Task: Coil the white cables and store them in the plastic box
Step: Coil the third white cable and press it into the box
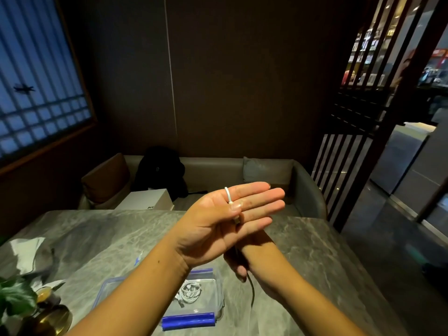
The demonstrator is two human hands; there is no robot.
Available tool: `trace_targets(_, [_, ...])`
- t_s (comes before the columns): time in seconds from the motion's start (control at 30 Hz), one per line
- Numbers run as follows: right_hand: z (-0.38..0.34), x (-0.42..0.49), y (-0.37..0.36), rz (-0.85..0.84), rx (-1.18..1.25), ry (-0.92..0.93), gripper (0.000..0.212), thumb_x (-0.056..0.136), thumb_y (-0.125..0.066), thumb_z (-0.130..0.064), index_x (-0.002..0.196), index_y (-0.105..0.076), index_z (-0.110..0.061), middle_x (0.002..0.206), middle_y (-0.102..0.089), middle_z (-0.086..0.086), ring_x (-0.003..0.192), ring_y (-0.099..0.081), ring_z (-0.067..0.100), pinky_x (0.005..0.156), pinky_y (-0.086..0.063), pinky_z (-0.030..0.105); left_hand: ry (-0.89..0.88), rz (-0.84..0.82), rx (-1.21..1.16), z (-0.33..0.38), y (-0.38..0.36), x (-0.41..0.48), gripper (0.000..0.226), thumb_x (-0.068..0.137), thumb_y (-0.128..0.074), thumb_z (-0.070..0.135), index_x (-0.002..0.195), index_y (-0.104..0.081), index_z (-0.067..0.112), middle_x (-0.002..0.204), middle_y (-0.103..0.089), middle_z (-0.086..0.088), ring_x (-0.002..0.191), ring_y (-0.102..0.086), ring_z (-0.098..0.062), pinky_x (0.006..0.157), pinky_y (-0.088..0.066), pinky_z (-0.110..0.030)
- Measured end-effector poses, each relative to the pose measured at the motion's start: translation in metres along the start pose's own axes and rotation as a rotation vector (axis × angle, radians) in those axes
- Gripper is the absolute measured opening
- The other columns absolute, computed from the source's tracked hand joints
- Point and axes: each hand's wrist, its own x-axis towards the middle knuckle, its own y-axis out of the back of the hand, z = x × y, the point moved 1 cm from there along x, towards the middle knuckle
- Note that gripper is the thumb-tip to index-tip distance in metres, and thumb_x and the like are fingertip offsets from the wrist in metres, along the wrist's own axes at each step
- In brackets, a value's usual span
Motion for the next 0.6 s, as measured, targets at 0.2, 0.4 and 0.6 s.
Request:
trace_targets(0.2, [-0.031, -0.038, -0.002, -0.132, -0.231, 0.100, 0.025, 0.101, -0.047, -0.016, 0.090, -0.067, -0.005, 0.055, -0.055, -0.001, 0.042, -0.044, 0.006, 0.043, -0.036, 0.018, -0.037, 0.103, 0.068, 0.001, 0.023, -0.003, 0.045, 0.098, -0.036, -0.001, 0.143, -0.040, -0.002, 0.147, -0.044, -0.023, 0.138, -0.041, -0.036, 0.114, -0.033, -0.045])
trace_targets(0.4, [-0.048, -0.054, 0.016, -0.109, -0.347, 0.163, 0.019, 0.097, -0.058, -0.017, 0.086, -0.070, -0.007, 0.049, -0.053, -0.007, 0.043, -0.045, -0.001, 0.047, -0.034, 0.011, 0.024, 0.130, 0.099, -0.005, 0.033, -0.008, 0.045, 0.097, -0.038, 0.000, 0.143, -0.040, -0.003, 0.146, -0.046, -0.024, 0.137, -0.043, -0.037, 0.114, -0.034, -0.045])
trace_targets(0.6, [-0.076, -0.062, 0.039, -0.088, -0.576, 0.284, 0.020, 0.093, -0.064, -0.026, 0.077, -0.069, -0.015, 0.058, -0.054, -0.004, 0.054, -0.046, 0.006, 0.056, -0.039, 0.036, 0.112, 0.073, 0.115, -0.017, 0.030, -0.008, 0.043, 0.098, -0.034, -0.004, 0.141, -0.041, -0.007, 0.141, -0.050, -0.027, 0.130, -0.051, -0.038, 0.109, -0.041, -0.045])
